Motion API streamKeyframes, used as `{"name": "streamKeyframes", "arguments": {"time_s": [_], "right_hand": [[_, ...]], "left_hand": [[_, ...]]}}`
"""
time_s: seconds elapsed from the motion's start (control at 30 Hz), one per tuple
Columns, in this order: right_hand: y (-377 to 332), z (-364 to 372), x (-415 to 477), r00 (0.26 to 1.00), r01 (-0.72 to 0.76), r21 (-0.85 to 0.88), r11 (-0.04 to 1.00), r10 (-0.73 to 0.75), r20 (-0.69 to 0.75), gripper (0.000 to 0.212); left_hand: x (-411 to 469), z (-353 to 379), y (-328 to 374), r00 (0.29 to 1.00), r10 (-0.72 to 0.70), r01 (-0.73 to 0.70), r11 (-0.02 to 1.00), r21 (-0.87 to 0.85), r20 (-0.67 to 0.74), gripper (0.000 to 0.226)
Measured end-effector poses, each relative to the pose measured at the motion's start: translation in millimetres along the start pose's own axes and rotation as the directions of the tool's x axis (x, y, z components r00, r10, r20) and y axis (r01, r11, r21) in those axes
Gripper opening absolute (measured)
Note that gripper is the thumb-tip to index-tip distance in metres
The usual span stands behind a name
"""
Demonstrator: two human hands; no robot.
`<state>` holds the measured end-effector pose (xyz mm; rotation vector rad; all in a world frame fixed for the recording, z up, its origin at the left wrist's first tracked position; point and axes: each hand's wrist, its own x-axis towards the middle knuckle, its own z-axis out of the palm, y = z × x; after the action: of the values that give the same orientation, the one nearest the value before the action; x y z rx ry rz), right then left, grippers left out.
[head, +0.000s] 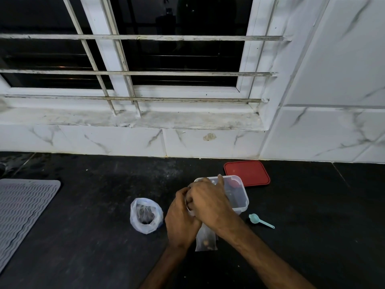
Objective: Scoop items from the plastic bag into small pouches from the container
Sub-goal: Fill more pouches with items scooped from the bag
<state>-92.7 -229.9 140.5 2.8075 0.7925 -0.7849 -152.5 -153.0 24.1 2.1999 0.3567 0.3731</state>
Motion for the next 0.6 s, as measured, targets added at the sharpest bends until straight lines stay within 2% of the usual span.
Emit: {"name": "streamKeyframes", "arguments": {"time_s": [0.13,0.27,0.37,0.5,0.6], "right_hand": [[1,10,2,0.988,-0.035,0.02,0.999,0.037,-0.149,0.053],[0,11,2,0.994,-0.022,-0.007,1.0,0.021,-0.105,0.062],[1,9,-2,0.986,0.022,-0.023,0.999,-0.025,-0.163,0.053],[0,4,-5,0.998,-0.002,0.054,0.999,0.006,-0.061,0.048],[-1,5,-4,0.996,-0.005,0.056,0.998,0.009,-0.086,0.05]], "left_hand": [[-2,3,3,0.988,-0.007,-0.006,0.997,-0.082,-0.153,0.064],[-6,7,0,0.991,-0.039,0.021,0.991,-0.135,-0.13,0.057],[-3,12,-5,0.996,-0.05,0.04,0.991,-0.131,-0.072,0.062],[-3,9,-2,0.987,-0.06,0.04,0.989,-0.14,-0.146,0.065],[-4,11,-3,0.981,-0.083,0.052,0.984,-0.172,-0.174,0.066]]}}
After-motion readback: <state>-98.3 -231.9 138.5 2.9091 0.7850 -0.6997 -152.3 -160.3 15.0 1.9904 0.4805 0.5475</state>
